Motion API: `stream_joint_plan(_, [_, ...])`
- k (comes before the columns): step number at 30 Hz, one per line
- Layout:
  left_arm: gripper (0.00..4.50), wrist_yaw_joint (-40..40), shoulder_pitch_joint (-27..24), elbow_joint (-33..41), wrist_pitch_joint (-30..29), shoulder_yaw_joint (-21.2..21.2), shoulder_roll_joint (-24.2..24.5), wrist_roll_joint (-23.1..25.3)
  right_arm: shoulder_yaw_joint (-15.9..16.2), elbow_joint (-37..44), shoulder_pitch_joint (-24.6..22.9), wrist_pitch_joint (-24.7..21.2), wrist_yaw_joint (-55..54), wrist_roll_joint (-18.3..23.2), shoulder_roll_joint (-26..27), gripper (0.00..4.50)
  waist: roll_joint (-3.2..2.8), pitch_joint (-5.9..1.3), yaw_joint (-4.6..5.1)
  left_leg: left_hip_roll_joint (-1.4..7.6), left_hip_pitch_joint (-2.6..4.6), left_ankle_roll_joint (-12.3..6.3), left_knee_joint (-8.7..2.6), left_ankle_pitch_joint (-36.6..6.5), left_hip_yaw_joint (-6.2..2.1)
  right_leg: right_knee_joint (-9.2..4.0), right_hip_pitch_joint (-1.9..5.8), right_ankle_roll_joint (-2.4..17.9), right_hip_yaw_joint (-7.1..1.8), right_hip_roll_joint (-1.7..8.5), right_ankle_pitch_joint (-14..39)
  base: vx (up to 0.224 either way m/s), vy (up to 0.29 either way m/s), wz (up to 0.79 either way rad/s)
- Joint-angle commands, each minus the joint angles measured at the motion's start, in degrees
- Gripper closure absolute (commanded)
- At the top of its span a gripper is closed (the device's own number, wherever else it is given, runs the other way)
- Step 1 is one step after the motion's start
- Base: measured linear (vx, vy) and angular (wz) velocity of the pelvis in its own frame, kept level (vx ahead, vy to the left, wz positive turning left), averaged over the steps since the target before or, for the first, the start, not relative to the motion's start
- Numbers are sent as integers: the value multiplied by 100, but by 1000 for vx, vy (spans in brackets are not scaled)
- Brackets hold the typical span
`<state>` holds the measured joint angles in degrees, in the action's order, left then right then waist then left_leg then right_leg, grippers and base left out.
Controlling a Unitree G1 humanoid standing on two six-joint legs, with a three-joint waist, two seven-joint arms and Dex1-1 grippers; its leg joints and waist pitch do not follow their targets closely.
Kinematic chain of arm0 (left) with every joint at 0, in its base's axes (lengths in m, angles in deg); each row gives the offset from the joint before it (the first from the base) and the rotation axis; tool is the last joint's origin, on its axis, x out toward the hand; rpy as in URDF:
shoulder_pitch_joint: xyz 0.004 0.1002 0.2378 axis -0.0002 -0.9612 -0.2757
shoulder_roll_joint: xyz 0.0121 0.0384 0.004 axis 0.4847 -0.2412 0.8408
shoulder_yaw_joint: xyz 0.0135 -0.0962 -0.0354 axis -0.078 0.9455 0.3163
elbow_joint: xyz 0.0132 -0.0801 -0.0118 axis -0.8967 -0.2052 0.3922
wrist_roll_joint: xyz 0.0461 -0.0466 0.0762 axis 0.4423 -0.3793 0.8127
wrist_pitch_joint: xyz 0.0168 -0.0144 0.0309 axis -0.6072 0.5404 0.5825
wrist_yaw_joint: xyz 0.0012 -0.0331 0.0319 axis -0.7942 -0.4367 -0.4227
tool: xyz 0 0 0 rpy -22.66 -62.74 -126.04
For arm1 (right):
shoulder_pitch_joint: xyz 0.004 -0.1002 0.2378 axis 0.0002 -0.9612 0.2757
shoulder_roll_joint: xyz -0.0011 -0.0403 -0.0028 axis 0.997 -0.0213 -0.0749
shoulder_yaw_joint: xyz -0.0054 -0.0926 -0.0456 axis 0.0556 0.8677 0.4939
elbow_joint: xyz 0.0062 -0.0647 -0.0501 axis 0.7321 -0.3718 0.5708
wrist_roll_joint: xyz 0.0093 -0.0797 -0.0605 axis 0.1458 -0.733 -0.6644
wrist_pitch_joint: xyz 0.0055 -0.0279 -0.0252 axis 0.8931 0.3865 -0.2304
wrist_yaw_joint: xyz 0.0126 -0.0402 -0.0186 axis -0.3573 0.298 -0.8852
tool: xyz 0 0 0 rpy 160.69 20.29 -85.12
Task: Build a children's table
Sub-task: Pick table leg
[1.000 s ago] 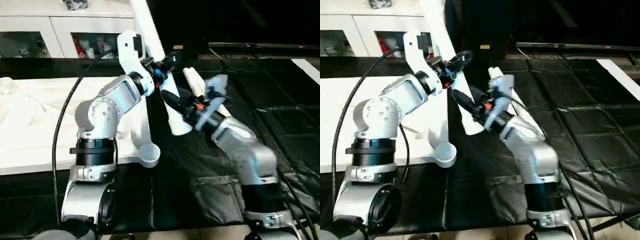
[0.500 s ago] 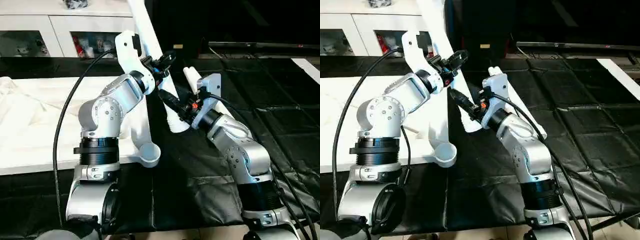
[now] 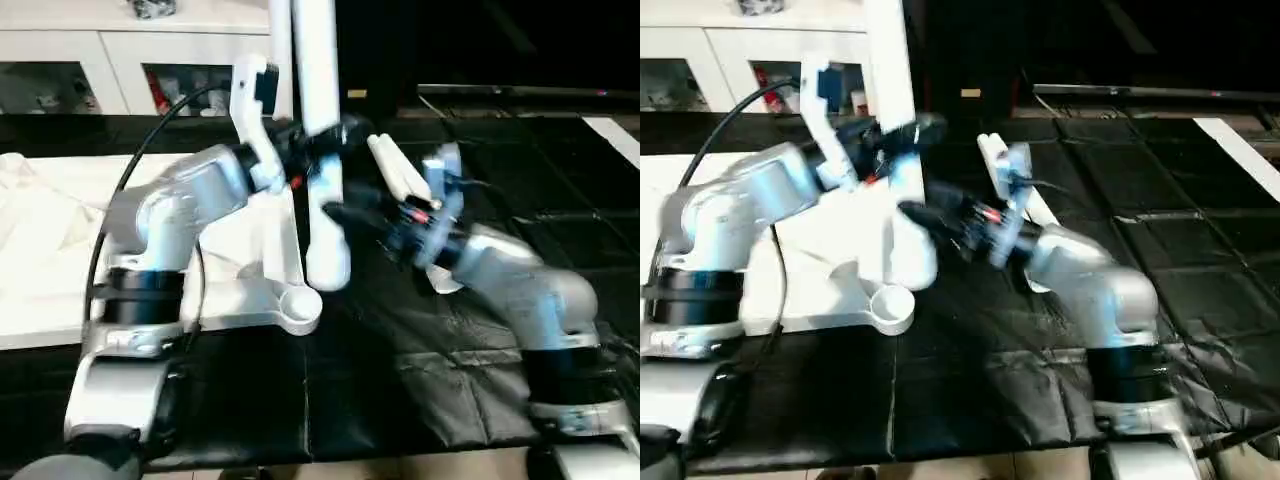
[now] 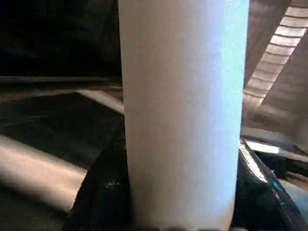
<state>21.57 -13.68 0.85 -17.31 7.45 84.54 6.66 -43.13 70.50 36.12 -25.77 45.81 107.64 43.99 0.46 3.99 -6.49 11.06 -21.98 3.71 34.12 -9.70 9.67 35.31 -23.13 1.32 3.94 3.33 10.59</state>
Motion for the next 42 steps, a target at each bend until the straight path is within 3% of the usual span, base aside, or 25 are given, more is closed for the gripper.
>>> stream_joint_plan(1, [262, 803, 90, 281, -268, -52, 51, -544, 212, 166, 122, -323, 672, 331, -217, 109, 18, -489, -22, 167, 90, -178, -314, -493, -20, -316, 391, 1270, -268, 444, 449, 0, 0, 0])
stream_joint_plan(5, [262, 1259, 152, 247, -428, -74, 20, -854, 349, 206, 147, -544, 1047, 511, -358, 109, 42, -466, -34, 165, 76, -180, -309, -589, -12, -344, 382, 1247, -269, 454, 715, 0, 0, 0])
stream_joint_plan(9, [262, 1815, 237, 198, -503, -203, -27, -1070, 457, 218, 197, -866, 1526, 804, -424, 109, 51, -452, -54, 182, 91, -66, -315, -756, -18, -394, 354, 1031, -276, 470, 1310, 0, 0, 0])
stream_joint_plan(10, [262, 2016, 306, 123, -523, -245, -41, -1153, 512, 209, 236, -967, 1706, 923, -466, 137, 52, -450, -61, 178, 93, -58, -313, -774, -16, -406, 354, 1007, -274, 467, 1395, 0, 0, 0])
stream_joint_plan(13, [262, 2167, 354, 88, -512, -303, -49, -1168, 548, 210, 267, -1089, 1820, 1022, -484, 144, 60, -450, -66, 177, 89, -36, -315, -777, -24, -414, 344, 926, -268, 459, 1525, 0, 0, 0])
stream_joint_plan(15, [263, 2175, 355, 77, -504, -309, -55, -1160, 563, 212, 264, -1101, 1853, 1031, -493, 179, 64, -449, -76, 178, 85, -10, -312, -776, -23, -422, 341, 880, -274, 471, 1598, 0, 0, 0])
stream_joint_plan(26, [263, 2243, 370, -36, -370, -325, -64, -1056, 539, 266, 202, -1248, 1931, 1164, -535, 242, 45, -486, -145, 182, 81, 0, -301, -613, -27, -380, 343, 921, -269, 453, 1220, 0, 0, 0])
stream_joint_plan(30, [263, 2053, 354, -69, -287, -301, -92, -953, 466, 249, 142, -1214, 1779, 1152, -458, 246, 34, -485, -172, 180, 84, 21, -299, -661, -27, -376, 342, 943, -268, 453, 1198, 0, 0, 0])
stream_joint_plan(32, [207, 1955, 344, -93, -275, -270, -108, -936, 431, 233, 119, -1154, 1684, 1113, -418, 246, 42, -484, -176, 177, 83, 29, -296, -683, -22, -386, 339, 935, -270, 458, 1249, 0, 0, 0])
stream_joint_plan(35, [184, 1871, 315, -98, -269, -224, -102, -940, 360, 228, 99, -1055, 1544, 1077, -366, 252, 43, -477, -170, 182, 86, 52, -311, -715, -33, -397, 336, 875, -265, 457, 1358, 0, 0, 0])
stream_joint_plan(38, [163, 1162, 163, 65, 173, -127, -113, -495, 93, 217, 87, -684, 985, 852, -189, 257, 29, -483, -162, 196, 83, 122, -317, -741, -44, -399, 333, 816, -270, 466, 1350, 0, 0, 0])
stream_joint_plan(40, [160, 1053, 148, 76, 218, -114, -114, -432, 68, 205, 89, -627, 900, 796, -168, 258, 28, -492, -162, 188, 96, 153, -313, -716, -41, -387, 331, 798, -266, 457, 1304, 0, 0, 0])
stream_joint_plan(42, [160, 382, 160, 17, 381, 23, -182, -139, 67, 147, 111, -312, 578, 455, -114, 258, 21, -490, -151, 189, 83, 171, -314, -706, -41, -383, 332, 800, -268, 453, 1241, 0, 0, 0])
